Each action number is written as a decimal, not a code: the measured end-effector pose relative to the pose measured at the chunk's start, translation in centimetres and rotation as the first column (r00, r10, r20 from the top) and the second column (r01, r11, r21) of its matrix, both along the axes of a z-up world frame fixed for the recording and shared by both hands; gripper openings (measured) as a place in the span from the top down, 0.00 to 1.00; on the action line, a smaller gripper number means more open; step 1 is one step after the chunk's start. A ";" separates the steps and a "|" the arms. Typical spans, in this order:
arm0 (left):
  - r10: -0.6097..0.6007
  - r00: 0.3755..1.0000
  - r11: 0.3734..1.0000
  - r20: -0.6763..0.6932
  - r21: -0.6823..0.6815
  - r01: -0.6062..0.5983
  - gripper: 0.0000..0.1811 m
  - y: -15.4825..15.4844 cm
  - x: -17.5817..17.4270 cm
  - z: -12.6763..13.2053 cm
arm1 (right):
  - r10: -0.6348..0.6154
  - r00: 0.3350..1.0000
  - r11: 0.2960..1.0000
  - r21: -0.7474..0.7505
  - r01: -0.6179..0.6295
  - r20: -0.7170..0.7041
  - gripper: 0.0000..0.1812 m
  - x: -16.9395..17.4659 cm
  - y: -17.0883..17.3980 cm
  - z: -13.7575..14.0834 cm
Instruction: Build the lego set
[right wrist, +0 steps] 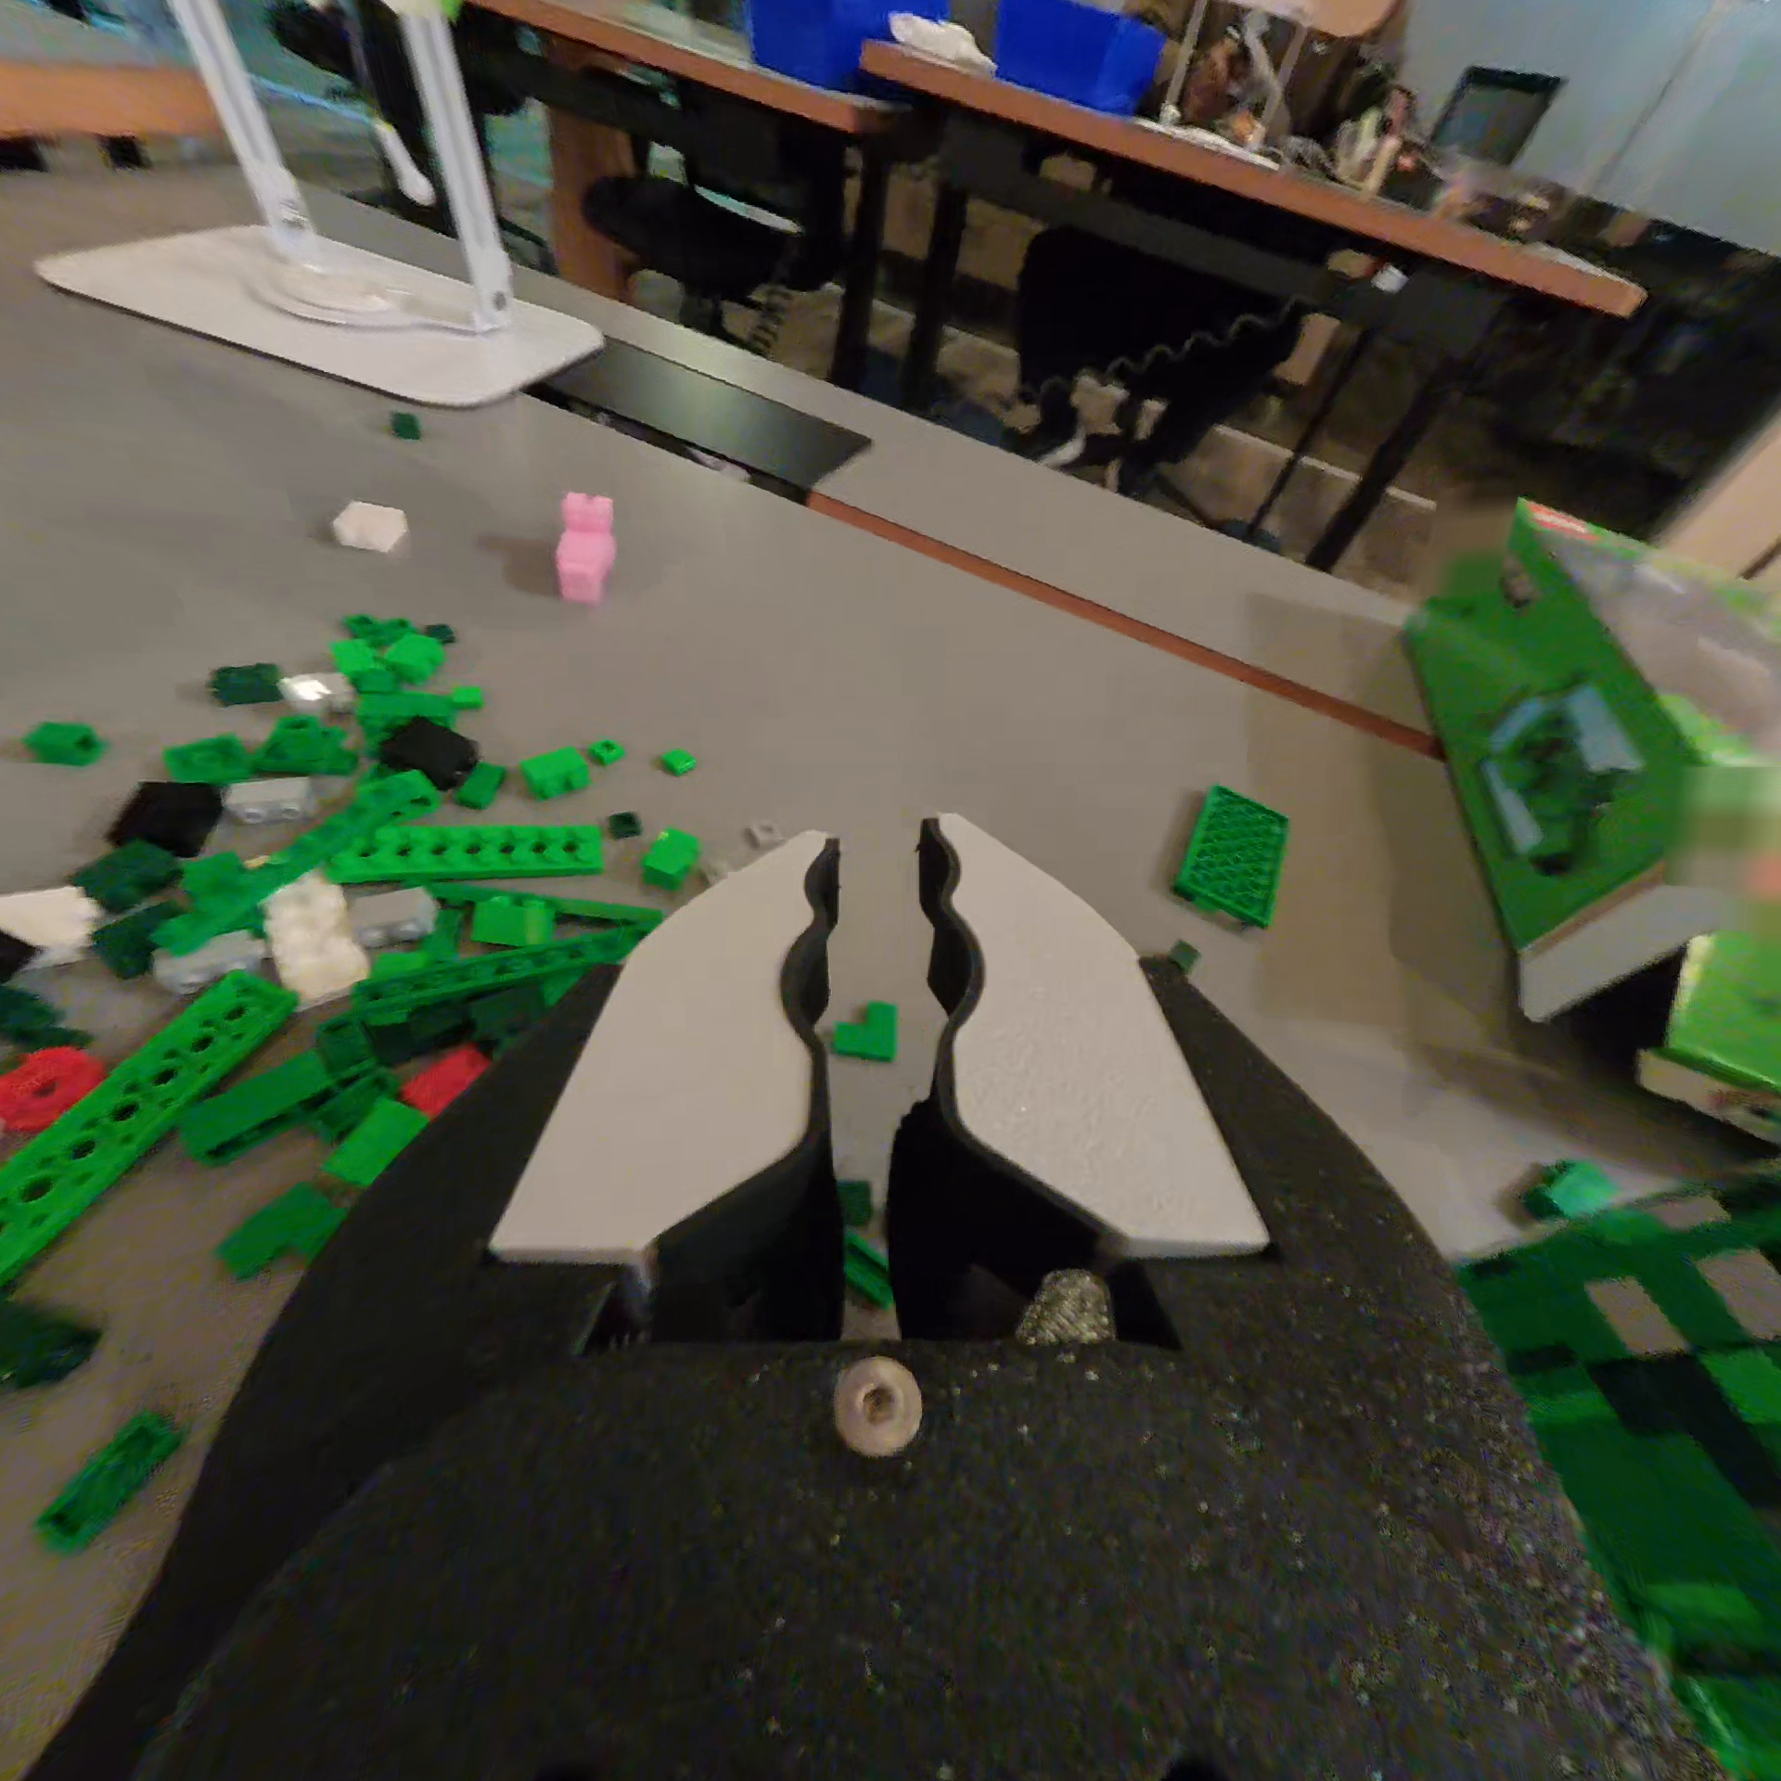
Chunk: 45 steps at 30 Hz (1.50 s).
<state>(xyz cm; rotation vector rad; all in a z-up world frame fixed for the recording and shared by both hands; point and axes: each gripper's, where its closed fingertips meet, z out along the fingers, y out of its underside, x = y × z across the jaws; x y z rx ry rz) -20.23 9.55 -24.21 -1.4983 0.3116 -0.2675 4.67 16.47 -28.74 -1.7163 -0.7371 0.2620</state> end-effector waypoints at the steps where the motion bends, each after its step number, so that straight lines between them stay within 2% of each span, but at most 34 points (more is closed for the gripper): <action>1: -0.013 1.000 1.000 0.000 -0.003 0.013 1.00 0.0 0.3 -0.1 | -0.041 0.999 0.999 -0.009 0.042 0.024 0.90 0.9 0.2 -0.4; 5: -0.056 0.998 0.998 -0.013 -0.017 0.056 1.00 0.0 1.2 -0.5 | -0.154 0.987 0.987 -0.026 0.156 0.052 0.89 3.8 0.1 -1.2; 10: -0.079 0.997 0.997 -0.021 -0.028 0.078 1.00 0.0 1.7 -0.8 | -0.177 0.984 0.982 -0.066 0.176 -0.004 0.90 5.0 -0.9 -1.5; 15: -0.084 0.996 0.996 -0.010 -0.033 0.083 1.00 0.0 1.7 -1.0 | -0.195 0.979 0.981 0.010 0.196 -0.050 0.90 6.7 -2.6 -0.4; 21: -0.092 0.996 0.995 -0.012 -0.036 0.092 1.00 0.0 1.9 -1.1 | -0.229 0.970 0.965 0.113 0.237 -0.075 0.89 10.5 -4.7 0.9; 25: -0.104 0.994 0.994 -0.025 -0.042 0.103 1.00 -0.1 2.2 -1.2 | -0.307 0.945 0.940 0.117 0.320 -0.112 0.89 14.1 -4.9 1.3; 28: -0.107 0.994 0.993 -0.030 -0.043 0.105 1.00 -0.1 2.3 -1.3 | -0.347 0.927 0.927 0.101 0.362 -0.144 0.84 15.9 -4.6 1.4; 32: -0.102 0.995 0.994 -0.020 -0.038 0.101 1.00 -0.1 2.2 -1.1 | -0.291 0.944 0.944 0.113 0.310 -0.157 0.82 15.3 -4.9 1.6; 38: -0.069 0.998 0.997 0.011 -0.031 0.069 1.00 -0.2 1.2 0.0 | -0.136 0.987 0.976 0.160 0.148 -0.079 0.82 11.3 -5.6 1.4; 41: -0.211 0.975 0.968 0.074 -0.121 0.219 1.00 -0.6 2.6 0.1 | -0.067 0.996 0.984 0.164 0.075 -0.055 0.85 9.8 -5.9 1.3; 42: -0.244 0.965 0.955 0.096 -0.149 0.256 0.97 -0.7 2.9 -0.1 | -0.052 0.998 0.985 0.162 0.059 -0.048 0.85 9.5 -6.0 1.2; 45: -0.262 0.960 0.947 0.102 -0.165 0.276 0.91 -0.8 3.2 -0.1 | -0.013 0.999 0.988 0.153 0.017 -0.030 0.84 8.6 -6.2 1.0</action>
